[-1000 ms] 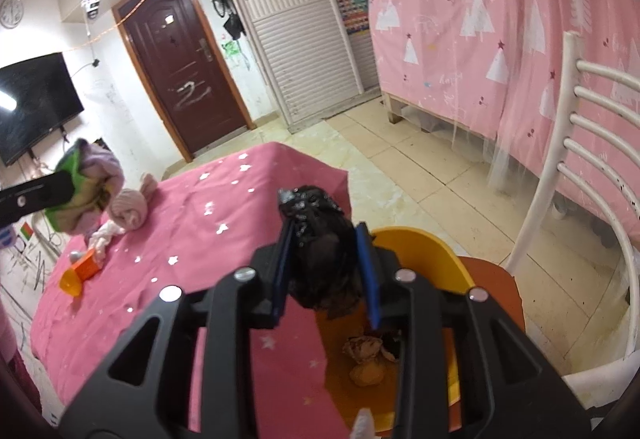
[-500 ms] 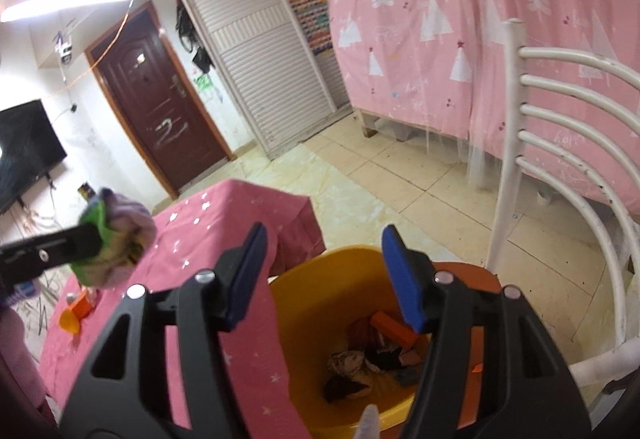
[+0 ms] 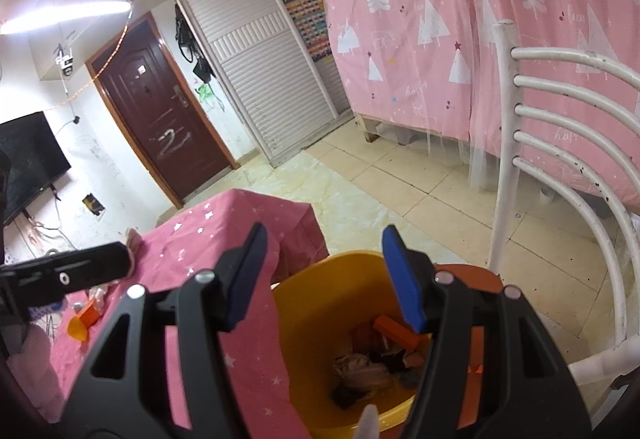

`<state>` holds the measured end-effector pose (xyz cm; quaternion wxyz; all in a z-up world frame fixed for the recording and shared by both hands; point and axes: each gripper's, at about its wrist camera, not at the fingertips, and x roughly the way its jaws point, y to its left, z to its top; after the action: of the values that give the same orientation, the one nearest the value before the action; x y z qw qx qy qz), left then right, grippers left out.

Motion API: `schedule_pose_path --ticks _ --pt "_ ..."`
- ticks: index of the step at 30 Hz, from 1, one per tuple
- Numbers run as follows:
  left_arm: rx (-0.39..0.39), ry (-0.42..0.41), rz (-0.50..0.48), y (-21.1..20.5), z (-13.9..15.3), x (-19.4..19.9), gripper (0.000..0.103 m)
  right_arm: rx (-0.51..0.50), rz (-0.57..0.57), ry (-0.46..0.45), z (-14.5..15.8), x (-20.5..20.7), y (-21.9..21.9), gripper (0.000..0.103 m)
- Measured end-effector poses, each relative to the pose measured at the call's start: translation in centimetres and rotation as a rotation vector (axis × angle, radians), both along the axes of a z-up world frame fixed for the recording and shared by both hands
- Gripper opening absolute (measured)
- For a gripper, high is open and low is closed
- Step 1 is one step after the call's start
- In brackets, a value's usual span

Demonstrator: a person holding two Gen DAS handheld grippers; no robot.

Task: Collect trash
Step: 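Carry the knit ball and black bag to the yellow bucket and release both, then move both grippers back to the bed toward the red bag and knitted hat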

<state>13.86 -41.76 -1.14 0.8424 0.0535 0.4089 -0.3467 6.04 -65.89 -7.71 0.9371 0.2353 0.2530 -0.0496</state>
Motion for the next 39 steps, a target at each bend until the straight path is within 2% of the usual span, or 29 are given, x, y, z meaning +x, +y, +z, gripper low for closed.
schedule_pose_path --ticks 11,15,23,39 --pt "-0.018 -0.027 0.030 2.6 1.4 -0.1 0.049 -0.033 0.061 -0.002 0.5 0.8 2.0 0.058" --pt "-0.030 -0.035 0.044 4.0 1.8 0.0 0.049 -0.058 0.085 -0.005 1.0 1.0 3.4 0.064" --pt "-0.048 -0.053 0.097 7.9 2.7 1.1 0.049 -0.087 0.148 0.019 1.2 2.5 6.7 0.064" --pt "-0.087 -0.082 0.225 17.1 3.9 4.0 0.049 -0.163 0.275 0.027 3.7 6.4 14.2 0.064"
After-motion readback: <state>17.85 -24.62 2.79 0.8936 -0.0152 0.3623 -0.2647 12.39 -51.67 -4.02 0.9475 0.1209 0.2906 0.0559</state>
